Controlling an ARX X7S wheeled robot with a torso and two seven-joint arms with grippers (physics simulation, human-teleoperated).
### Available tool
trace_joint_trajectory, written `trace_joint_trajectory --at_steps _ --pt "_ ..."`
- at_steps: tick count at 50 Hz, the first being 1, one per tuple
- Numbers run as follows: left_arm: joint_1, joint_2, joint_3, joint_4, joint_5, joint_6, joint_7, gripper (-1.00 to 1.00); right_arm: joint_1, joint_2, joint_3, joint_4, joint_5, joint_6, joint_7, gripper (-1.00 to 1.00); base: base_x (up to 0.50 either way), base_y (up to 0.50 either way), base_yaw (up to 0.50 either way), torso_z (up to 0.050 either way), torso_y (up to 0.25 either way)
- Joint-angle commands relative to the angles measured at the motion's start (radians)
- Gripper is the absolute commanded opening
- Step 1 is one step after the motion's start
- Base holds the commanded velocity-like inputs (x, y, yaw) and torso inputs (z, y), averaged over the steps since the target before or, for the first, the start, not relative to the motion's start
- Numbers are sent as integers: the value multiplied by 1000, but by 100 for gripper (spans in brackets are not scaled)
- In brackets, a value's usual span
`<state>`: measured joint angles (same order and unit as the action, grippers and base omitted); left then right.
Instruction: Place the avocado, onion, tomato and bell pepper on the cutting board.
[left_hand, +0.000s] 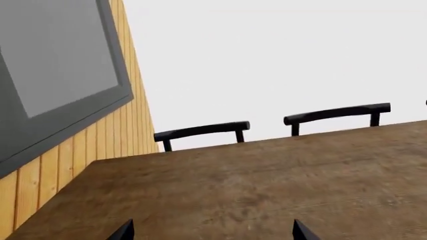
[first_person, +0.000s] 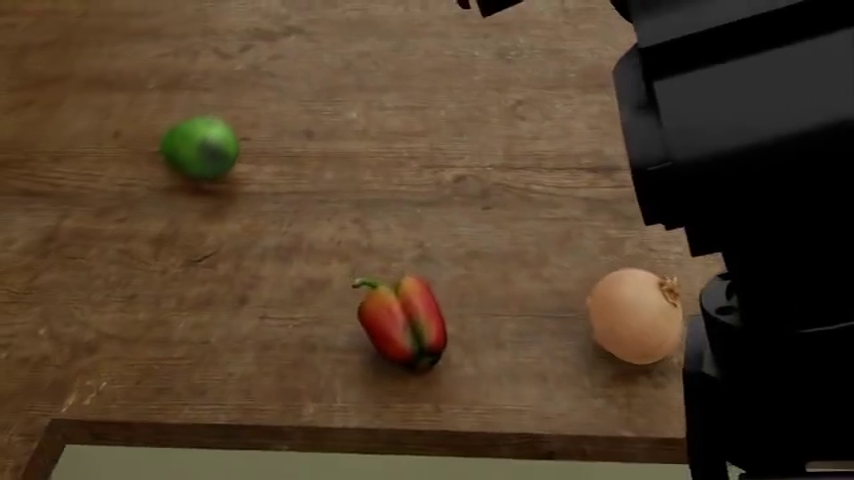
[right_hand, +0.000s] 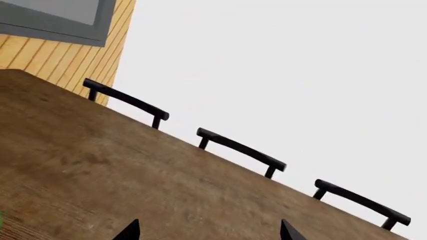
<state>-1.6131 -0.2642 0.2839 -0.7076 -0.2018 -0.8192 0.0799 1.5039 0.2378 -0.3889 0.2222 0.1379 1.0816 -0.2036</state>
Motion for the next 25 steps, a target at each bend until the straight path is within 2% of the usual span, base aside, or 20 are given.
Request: trace_joint_trajectory --at_steps 1,25 --pt "-4 0 5 1 -3 -2 2 100 -6 6 10 0 8 2 2 100 500 134 0 0 0" --pt "1 -4 6 16 -9 -11 -1 100 -41 25 16 -97 34 76 -1 100 500 25 0 0 1"
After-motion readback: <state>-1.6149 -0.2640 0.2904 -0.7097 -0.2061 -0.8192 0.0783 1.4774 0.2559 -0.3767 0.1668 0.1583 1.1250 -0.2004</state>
